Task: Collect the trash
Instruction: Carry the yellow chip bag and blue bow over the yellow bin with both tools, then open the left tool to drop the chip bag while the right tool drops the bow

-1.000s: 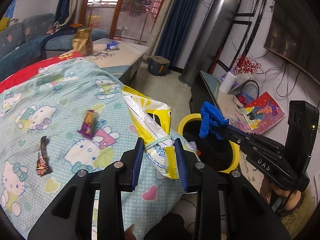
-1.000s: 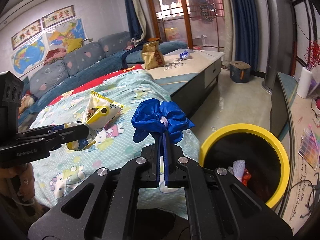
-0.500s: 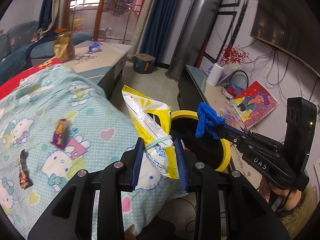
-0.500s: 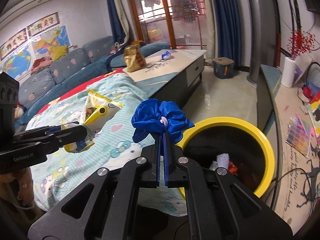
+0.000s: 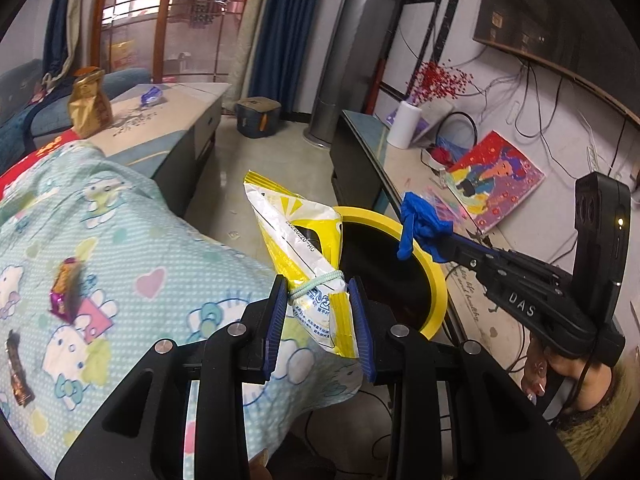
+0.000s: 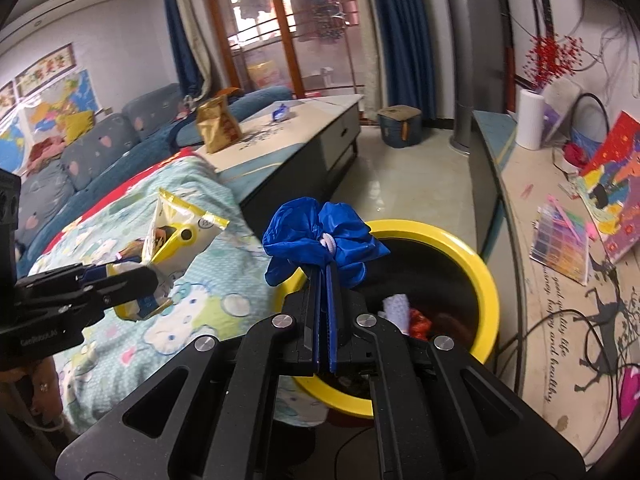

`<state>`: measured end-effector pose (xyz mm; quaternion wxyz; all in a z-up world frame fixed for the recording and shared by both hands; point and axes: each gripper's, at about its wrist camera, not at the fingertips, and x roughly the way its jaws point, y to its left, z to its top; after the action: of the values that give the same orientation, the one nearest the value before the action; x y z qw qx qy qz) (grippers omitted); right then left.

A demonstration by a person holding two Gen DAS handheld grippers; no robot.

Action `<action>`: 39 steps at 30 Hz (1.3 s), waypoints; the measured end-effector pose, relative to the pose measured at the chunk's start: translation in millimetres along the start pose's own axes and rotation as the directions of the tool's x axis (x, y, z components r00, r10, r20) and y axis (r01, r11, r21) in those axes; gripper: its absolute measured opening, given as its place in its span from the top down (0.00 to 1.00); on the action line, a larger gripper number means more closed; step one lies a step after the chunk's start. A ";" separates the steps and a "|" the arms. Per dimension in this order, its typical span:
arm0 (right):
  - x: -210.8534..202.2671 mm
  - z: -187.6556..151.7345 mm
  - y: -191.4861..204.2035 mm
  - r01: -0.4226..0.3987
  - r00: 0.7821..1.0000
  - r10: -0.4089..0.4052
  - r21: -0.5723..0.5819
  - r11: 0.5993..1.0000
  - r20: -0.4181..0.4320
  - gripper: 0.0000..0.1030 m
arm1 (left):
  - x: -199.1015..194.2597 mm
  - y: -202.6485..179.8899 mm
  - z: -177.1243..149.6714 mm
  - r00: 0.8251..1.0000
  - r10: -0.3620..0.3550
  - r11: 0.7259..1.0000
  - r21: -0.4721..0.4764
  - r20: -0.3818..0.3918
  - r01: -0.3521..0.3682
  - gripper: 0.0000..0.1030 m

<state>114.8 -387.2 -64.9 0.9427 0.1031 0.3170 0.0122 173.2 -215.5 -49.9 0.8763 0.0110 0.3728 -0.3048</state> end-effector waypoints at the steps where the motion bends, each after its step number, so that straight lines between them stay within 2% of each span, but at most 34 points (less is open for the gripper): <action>1: 0.5 0.0 -3.9 0.008 1.000 -0.008 0.008 1.000 0.000 0.99 | 3.6 -3.0 0.4 1.000 -0.005 1.000 0.007 -0.005 0.005 0.71; 18: 20.4 -7.5 -54.0 0.090 0.995 -0.085 0.107 0.990 -0.052 0.99 | 66.9 -31.8 -4.6 0.993 -0.056 0.994 0.092 -0.107 0.066 0.70; 31: 41.4 -13.0 -74.6 0.097 0.989 -0.078 0.158 0.983 -0.122 0.98 | 125.1 -36.5 -9.1 0.970 -0.096 0.988 0.100 -0.222 0.121 0.69; 32: 42.8 -13.1 -75.9 0.100 0.989 -0.079 0.164 0.981 -0.128 0.97 | 127.5 -36.3 -8.7 0.969 -0.102 0.987 0.099 -0.225 0.127 0.67; 33: 43.7 -13.2 -78.3 0.103 0.988 -0.080 0.177 0.979 -0.132 0.93 | 128.9 -35.9 -8.4 0.969 -0.104 0.987 0.099 -0.223 0.129 0.59; 34: 43.6 -13.2 -79.6 0.101 0.988 -0.077 0.186 0.977 -0.135 0.86 | 129.5 -34.9 -7.8 0.970 -0.101 0.987 0.098 -0.219 0.125 0.53; 35: 43.1 -13.5 -81.0 0.102 0.988 -0.076 0.194 0.976 -0.136 0.80 | 128.9 -33.1 -7.1 0.971 -0.095 0.989 0.092 -0.217 0.117 0.41; 36: 41.5 -13.8 -81.9 0.111 0.987 -0.084 0.199 0.974 -0.136 0.68 | 128.2 -32.2 -6.4 0.972 -0.095 0.990 0.085 -0.214 0.115 0.31; 37: 38.6 -14.0 -82.4 0.119 0.987 -0.094 0.203 0.972 -0.129 0.62 | 124.3 -30.0 -5.2 0.973 -0.103 0.990 0.074 -0.205 0.120 0.26; 39: 32.6 -13.9 -82.7 0.130 0.987 -0.108 0.205 0.970 -0.116 0.54 | 115.7 -27.3 -3.0 0.977 -0.102 0.991 0.070 -0.186 0.117 0.08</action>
<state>129.1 -462.6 -111.8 0.9076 0.1827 0.3709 -0.0730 218.5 -297.8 -122.8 0.8192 0.0537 0.4388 -0.3653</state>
